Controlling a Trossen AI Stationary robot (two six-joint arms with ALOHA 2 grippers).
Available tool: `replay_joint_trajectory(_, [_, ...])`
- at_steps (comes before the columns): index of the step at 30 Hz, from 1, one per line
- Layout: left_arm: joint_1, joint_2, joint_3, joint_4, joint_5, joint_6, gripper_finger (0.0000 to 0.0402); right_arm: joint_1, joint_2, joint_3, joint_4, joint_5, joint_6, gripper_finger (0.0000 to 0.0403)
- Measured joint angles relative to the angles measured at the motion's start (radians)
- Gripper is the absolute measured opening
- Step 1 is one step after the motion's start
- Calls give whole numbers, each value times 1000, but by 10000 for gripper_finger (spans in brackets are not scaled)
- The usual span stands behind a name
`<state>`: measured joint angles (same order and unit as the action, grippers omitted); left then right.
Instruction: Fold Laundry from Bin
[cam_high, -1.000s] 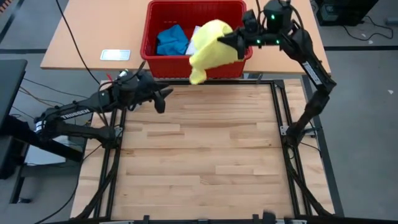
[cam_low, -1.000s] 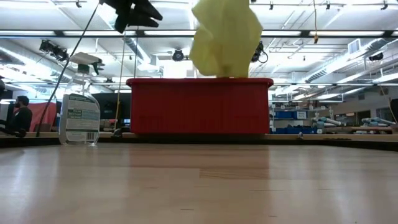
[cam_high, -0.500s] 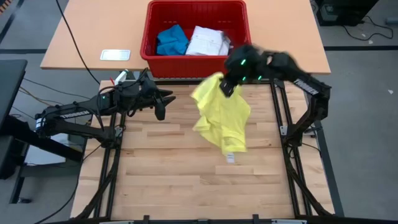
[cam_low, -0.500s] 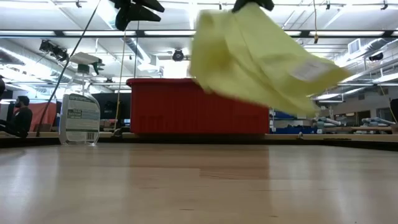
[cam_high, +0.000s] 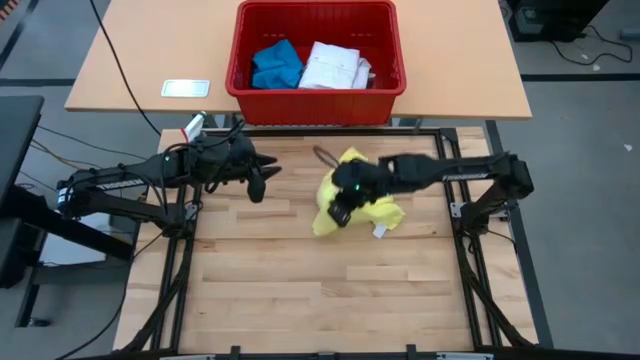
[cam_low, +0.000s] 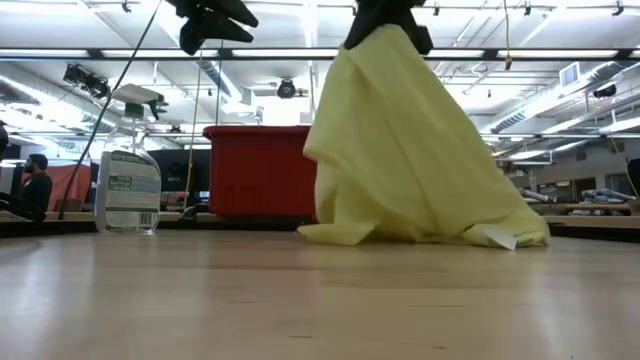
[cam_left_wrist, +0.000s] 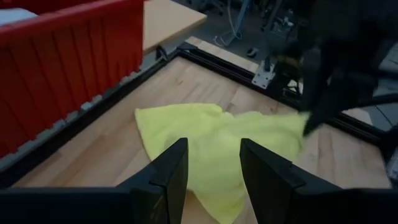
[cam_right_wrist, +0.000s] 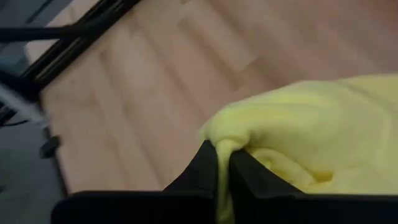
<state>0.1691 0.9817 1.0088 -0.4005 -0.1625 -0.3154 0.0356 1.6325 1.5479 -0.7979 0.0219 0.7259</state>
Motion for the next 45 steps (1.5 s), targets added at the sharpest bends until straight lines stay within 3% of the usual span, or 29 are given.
replay_joint_trajectory(7, [-17, 0, 0, -15, 11, -78, 149, 48, 1, -86, 71, -43, 87, 75])
replay_joint_trajectory(16, [-25, 113, -1, -23, 2, -279, 151, -47, -52, -75, 34, -126, -11, 164])
replay_joint_trajectory(22, [-72, 239, -1, -14, 13, -357, 171, -112, -113, -77, -146, -58, -122, 191])
replay_joint_trajectory(26, [-101, 324, -1, -8, 11, -415, 185, -149, -153, -159, -168, -26, -169, 191])
replay_joint_trajectory(32, [-150, 388, -1, 37, 11, -504, 190, -203, -198, -435, 44, -117, -152, 192])
replay_joint_trajectory(36, [-172, 385, -1, 44, 11, -579, 190, -231, -191, -596, 191, -116, -87, 191])
replay_joint_trajectory(45, [-244, 380, 0, 24, 10, -691, 190, -262, -27, -728, 434, -101, -117, 190])
